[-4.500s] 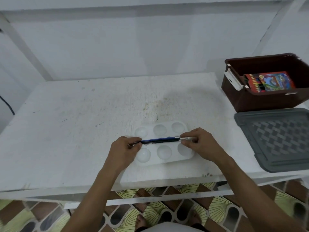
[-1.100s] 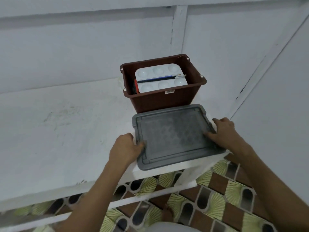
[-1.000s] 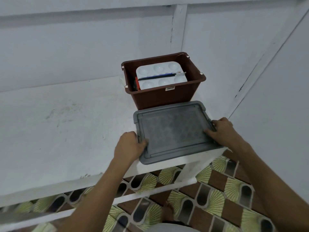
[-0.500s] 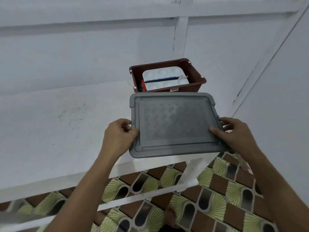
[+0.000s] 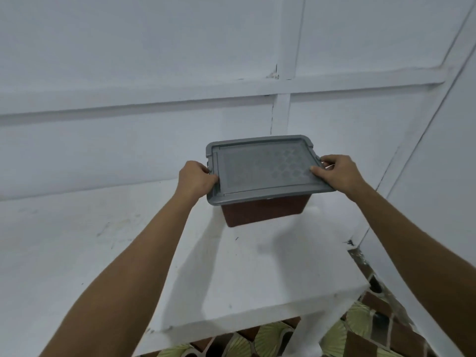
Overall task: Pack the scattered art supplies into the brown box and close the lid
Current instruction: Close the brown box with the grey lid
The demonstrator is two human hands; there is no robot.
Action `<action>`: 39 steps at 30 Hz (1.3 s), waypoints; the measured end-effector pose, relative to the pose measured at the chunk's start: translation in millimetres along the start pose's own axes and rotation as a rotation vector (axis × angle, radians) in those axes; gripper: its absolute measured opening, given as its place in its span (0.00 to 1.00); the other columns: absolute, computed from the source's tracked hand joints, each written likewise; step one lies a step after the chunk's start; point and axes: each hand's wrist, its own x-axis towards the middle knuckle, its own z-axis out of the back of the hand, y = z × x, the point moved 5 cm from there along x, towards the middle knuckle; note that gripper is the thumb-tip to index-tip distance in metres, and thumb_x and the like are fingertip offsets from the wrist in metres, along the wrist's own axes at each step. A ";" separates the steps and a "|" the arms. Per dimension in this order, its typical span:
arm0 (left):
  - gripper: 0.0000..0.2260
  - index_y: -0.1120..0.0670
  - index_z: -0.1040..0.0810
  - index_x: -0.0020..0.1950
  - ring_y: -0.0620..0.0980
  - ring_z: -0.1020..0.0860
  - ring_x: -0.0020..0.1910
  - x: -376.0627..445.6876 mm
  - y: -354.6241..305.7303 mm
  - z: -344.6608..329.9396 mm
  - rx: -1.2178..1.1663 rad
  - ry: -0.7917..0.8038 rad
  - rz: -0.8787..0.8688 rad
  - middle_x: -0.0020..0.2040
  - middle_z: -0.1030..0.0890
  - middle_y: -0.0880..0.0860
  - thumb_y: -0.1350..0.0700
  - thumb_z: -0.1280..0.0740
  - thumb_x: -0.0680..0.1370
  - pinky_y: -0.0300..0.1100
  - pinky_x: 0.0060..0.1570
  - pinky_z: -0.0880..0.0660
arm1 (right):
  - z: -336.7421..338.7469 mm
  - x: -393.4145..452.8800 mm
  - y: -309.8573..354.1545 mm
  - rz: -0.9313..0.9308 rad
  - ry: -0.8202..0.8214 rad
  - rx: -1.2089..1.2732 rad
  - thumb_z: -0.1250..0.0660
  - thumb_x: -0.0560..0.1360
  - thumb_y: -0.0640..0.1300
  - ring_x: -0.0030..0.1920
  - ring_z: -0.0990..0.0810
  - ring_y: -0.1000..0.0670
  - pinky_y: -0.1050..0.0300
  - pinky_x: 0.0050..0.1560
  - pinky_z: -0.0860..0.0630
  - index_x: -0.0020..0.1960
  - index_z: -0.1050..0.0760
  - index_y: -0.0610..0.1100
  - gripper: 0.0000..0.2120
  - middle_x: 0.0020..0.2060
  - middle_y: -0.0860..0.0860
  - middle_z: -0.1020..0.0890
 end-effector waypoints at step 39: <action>0.16 0.66 0.22 0.46 0.56 0.21 0.37 36.5 58.2 -66.5 -0.373 -0.024 0.414 0.42 0.19 0.61 0.51 0.29 0.73 0.48 0.31 0.22 | -70.1 82.5 -68.5 -0.416 0.370 0.510 0.32 0.76 0.49 0.46 0.20 0.45 0.55 0.42 0.23 0.56 0.23 0.32 0.19 0.51 0.40 0.18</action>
